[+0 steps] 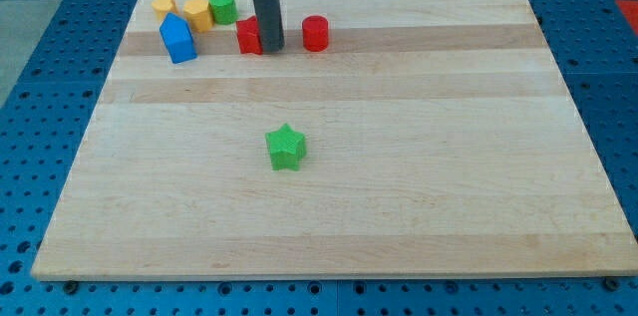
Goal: Slide the red circle towards the red star
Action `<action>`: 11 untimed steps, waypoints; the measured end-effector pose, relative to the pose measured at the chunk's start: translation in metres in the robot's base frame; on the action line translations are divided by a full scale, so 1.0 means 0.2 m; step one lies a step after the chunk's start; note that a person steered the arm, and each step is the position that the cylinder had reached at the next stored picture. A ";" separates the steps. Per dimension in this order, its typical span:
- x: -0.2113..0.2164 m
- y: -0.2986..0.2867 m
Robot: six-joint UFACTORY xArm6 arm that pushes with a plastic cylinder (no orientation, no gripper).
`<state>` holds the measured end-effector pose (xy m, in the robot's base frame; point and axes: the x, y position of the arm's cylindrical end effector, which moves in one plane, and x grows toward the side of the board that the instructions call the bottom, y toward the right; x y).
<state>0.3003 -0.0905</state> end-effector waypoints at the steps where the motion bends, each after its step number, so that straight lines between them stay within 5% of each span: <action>1: -0.04 -0.08; 4: -0.04 -0.22; 6: 0.24 0.02; 8: 0.13 0.47; 11: -0.07 0.41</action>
